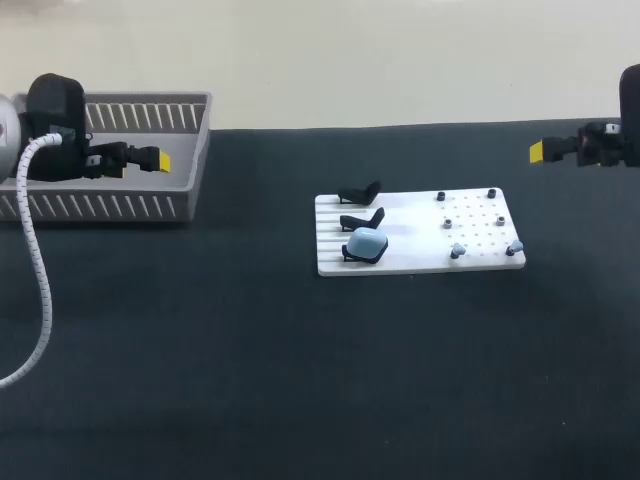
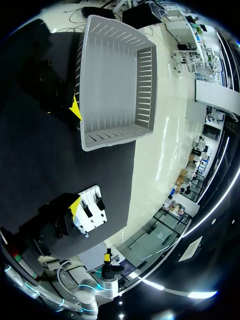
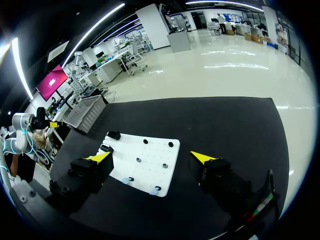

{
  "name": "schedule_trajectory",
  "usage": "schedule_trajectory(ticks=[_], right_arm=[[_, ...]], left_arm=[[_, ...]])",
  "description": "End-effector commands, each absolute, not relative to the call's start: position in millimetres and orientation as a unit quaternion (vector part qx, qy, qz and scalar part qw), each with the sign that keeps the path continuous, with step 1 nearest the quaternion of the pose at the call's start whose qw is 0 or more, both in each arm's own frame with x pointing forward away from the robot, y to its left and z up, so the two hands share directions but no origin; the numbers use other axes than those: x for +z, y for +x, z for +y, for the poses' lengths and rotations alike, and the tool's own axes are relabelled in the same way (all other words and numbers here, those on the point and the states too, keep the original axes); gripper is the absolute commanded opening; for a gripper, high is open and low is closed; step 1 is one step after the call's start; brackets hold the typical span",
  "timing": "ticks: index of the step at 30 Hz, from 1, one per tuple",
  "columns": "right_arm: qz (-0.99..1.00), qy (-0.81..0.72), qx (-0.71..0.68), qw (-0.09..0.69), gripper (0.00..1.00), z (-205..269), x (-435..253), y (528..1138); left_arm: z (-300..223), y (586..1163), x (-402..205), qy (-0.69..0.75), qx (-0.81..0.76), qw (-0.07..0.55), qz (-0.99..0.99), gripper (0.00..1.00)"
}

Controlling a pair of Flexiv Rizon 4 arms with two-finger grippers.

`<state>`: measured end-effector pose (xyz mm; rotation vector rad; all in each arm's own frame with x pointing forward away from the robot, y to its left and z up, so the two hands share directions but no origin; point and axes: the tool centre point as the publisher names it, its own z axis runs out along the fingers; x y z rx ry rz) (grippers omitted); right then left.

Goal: Pick up each earbud case from the left stands, insert the matching earbuds, close the lid, and place the case in the box.

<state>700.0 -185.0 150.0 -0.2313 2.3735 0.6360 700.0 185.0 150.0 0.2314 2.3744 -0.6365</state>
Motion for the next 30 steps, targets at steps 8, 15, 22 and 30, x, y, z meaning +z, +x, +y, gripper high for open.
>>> schedule_trajectory(ticks=[8, 15, 22, 30], right_arm=[[0.908, -0.088, 0.243, 0.330, 1.00, -185.0, 150.0, 700.0], [0.908, -0.088, 0.243, 0.330, 1.00, -185.0, 150.0, 700.0], [0.908, -0.088, 0.243, 0.330, 1.00, -185.0, 150.0, 700.0], [0.908, -0.088, 0.243, 0.330, 1.00, -185.0, 150.0, 700.0]], left_arm=[[185.0, 700.0, 150.0, 0.088, -0.243, 0.330, 0.908, 1.00], [185.0, 700.0, 150.0, 0.088, -0.243, 0.330, 0.908, 1.00], [185.0, 700.0, 150.0, 0.088, -0.243, 0.330, 0.908, 1.00], [183.1, 698.9, 158.1, 0.118, -0.272, 0.348, 0.889, 1.00]])
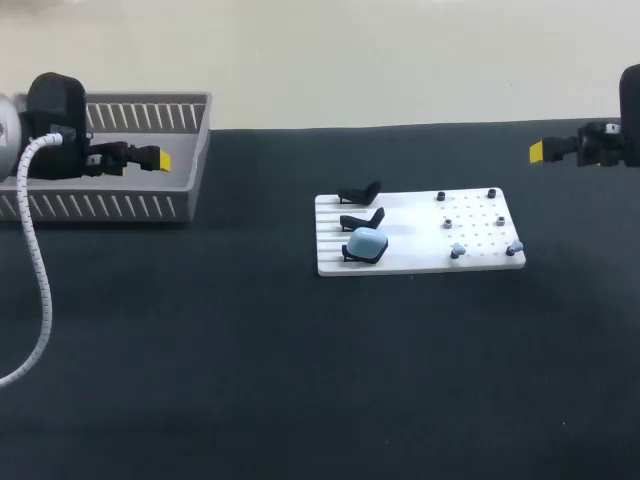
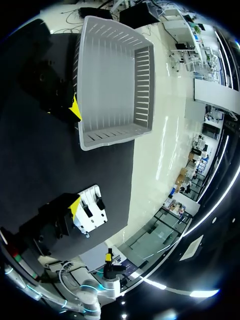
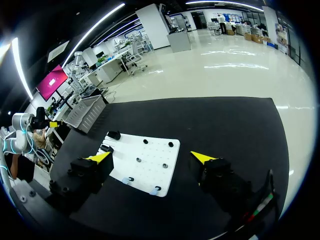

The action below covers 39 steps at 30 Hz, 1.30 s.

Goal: Pick up each earbud case from the left stands, insert the matching earbuds, close the lid, and place the case in the box.

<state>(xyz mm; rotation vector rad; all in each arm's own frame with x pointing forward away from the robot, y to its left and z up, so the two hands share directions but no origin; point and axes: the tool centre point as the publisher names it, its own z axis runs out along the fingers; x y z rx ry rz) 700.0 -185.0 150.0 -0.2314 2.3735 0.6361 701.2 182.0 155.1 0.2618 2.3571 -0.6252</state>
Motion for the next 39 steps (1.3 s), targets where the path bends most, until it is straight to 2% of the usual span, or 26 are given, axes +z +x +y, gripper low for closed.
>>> schedule_trajectory(ticks=[1, 12, 22, 28, 39], right_arm=[[0.908, -0.088, 0.243, 0.330, 1.00, -185, 150, 700], [0.908, -0.088, 0.243, 0.330, 1.00, -185, 150, 700], [0.908, -0.088, 0.243, 0.330, 1.00, -185, 150, 700], [0.908, -0.088, 0.243, 0.330, 1.00, -185, 150, 700], [0.908, -0.088, 0.243, 0.330, 1.00, -185, 150, 700]], left_arm=[[182, 698, 160, 0.130, -0.286, 0.352, 0.882, 1.00], [175, 696, 177, 0.271, -0.360, 0.359, 0.817, 1.00], [165, 690, 179, 0.396, -0.376, 0.314, 0.777, 1.00], [158, 695, 160, 0.452, -0.356, 0.297, 0.762, 1.00], [127, 701, 149, 0.554, -0.361, 0.267, 0.701, 1.00]])
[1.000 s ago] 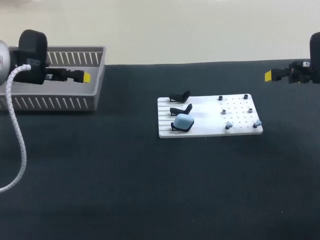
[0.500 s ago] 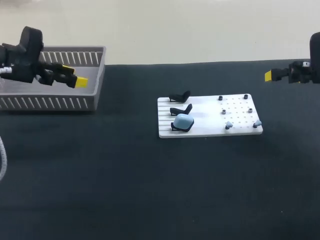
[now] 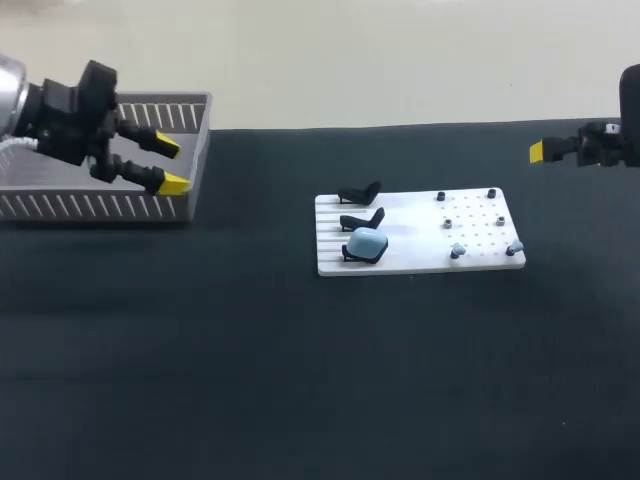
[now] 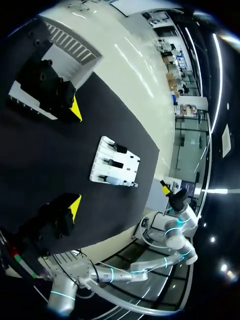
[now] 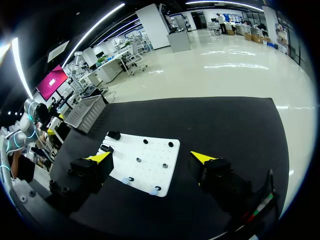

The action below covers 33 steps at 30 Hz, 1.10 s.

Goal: Pick up each earbud case from the left stands, insert the matching earbuds, close the lid, and place the case in the box.

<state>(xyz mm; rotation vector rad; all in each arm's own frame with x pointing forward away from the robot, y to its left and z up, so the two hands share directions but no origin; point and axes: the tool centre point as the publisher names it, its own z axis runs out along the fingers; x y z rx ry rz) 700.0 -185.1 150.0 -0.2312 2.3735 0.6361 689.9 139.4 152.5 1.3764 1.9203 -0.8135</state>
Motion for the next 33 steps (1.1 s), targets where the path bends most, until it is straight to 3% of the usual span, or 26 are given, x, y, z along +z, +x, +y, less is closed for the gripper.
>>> schedule_trajectory(ticks=[1, 15, 33], right_arm=[[0.908, -0.088, 0.243, 0.330, 1.00, -185, 150, 700], [0.908, -0.088, 0.243, 0.330, 1.00, -185, 150, 700], [0.908, -0.088, 0.243, 0.330, 1.00, -185, 150, 700]], left_arm=[[124, 700, 149, 0.557, -0.365, 0.264, 0.698, 1.00], [88, 688, 115, 0.554, -0.379, 0.272, 0.689, 1.00], [87, 686, 115, 0.554, -0.385, 0.273, 0.686, 1.00]])
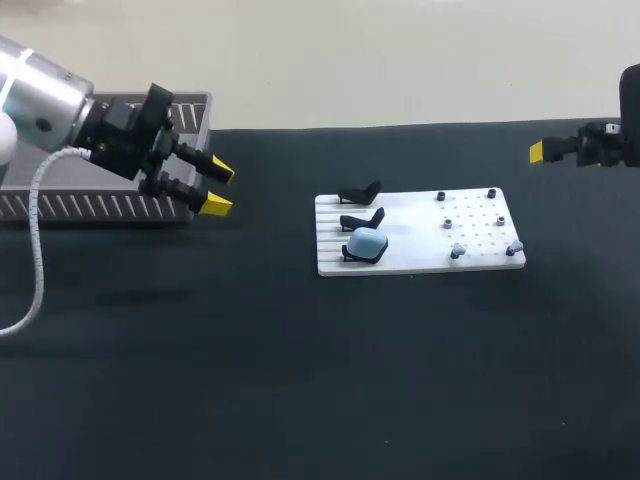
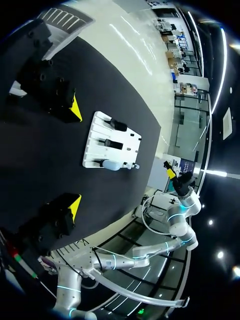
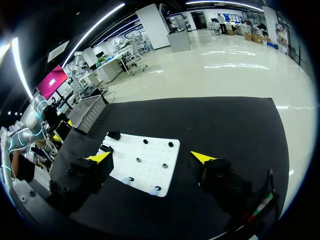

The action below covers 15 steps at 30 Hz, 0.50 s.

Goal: Pick up each earbud case from the left stands, insert the matching earbuds, close the lid, and place the case in the box.

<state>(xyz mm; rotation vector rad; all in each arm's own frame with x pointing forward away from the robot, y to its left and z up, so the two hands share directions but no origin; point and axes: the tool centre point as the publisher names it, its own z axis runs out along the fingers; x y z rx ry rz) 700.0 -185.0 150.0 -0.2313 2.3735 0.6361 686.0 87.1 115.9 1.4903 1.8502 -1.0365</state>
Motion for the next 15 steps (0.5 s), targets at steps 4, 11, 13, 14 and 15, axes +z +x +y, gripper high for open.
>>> schedule_trajectory(ticks=[4, 11, 13, 14, 15], right_arm=[[0.908, -0.088, 0.243, 0.330, 1.00, -185, 150, 700], [0.908, -0.088, 0.243, 0.330, 1.00, -185, 150, 700], [0.908, -0.088, 0.243, 0.330, 1.00, -185, 150, 700], [0.908, -0.088, 0.243, 0.330, 1.00, -185, 150, 700], [0.908, -0.088, 0.243, 0.330, 1.00, -185, 150, 700]], left_arm=[[80, 676, 106, 0.547, -0.406, 0.304, 0.666, 1.00], [41, 670, 101, 0.597, -0.420, 0.301, 0.613, 1.00], [34, 671, 100, 0.605, -0.416, 0.294, 0.611, 1.00], [31, 671, 101, 0.606, -0.416, 0.294, 0.610, 1.00], [29, 673, 102, 0.608, -0.412, 0.291, 0.613, 1.00]])
